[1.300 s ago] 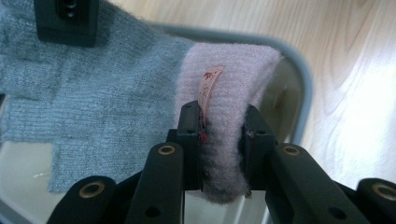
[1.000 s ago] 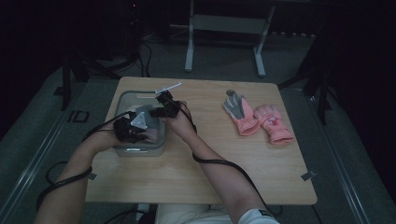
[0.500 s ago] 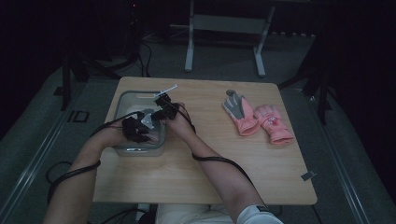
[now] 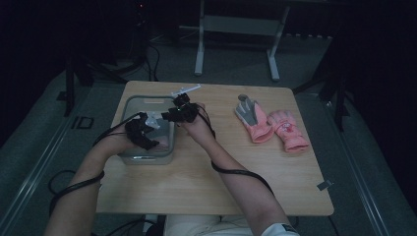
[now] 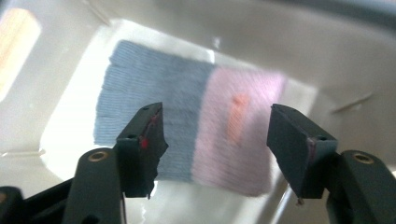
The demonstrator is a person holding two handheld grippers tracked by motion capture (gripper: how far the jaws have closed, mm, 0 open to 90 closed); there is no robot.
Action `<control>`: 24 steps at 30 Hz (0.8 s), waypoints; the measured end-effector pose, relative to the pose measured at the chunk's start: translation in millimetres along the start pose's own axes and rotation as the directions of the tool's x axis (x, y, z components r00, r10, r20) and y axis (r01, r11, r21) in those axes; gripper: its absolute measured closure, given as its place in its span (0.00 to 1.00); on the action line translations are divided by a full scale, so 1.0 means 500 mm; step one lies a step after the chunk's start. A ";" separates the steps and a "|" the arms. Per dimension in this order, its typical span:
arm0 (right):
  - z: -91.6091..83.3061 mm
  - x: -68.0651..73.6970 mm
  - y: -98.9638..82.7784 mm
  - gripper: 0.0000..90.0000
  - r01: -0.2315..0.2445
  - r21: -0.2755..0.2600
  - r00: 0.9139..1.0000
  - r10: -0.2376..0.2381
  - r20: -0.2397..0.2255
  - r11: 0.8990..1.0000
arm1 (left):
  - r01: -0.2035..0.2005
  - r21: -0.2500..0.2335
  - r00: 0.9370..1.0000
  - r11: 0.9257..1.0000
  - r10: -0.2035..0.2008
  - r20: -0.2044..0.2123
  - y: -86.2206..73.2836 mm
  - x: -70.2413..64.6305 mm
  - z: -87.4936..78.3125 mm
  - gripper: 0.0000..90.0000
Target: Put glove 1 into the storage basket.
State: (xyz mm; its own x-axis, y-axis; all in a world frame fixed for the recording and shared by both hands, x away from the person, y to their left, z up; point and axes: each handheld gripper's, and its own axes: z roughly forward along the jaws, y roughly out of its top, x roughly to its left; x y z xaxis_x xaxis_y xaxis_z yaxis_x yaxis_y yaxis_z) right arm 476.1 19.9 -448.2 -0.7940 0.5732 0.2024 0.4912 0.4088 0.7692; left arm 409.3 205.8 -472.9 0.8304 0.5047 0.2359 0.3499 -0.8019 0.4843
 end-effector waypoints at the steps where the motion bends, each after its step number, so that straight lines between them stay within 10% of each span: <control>1: -0.012 -0.002 -0.004 0.66 0.000 -0.012 1.000 0.000 0.001 1.000 | 0.017 -0.020 1.000 1.000 -0.017 0.007 0.000 -0.001 -0.008 0.35; 16: -0.151 -0.050 -0.080 0.68 0.035 -0.017 0.999 -0.034 0.027 0.999 | 0.196 -0.113 0.976 0.974 -0.183 0.120 0.044 -0.051 -0.063 0.07; 24: -0.202 -0.082 -0.114 0.64 0.025 -0.027 0.999 -0.024 0.044 0.999 | 0.180 -0.147 0.975 0.973 -0.156 0.159 0.092 -0.096 -0.055 0.01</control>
State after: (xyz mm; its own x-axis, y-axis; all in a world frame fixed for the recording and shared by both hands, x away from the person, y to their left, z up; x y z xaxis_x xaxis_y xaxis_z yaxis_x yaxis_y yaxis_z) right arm 444.5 -99.0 -439.1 -0.7891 0.5937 0.1573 0.4614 0.4040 0.7899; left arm 373.6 153.6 -439.1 0.8236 0.5667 0.0205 0.4259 -0.6419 0.6376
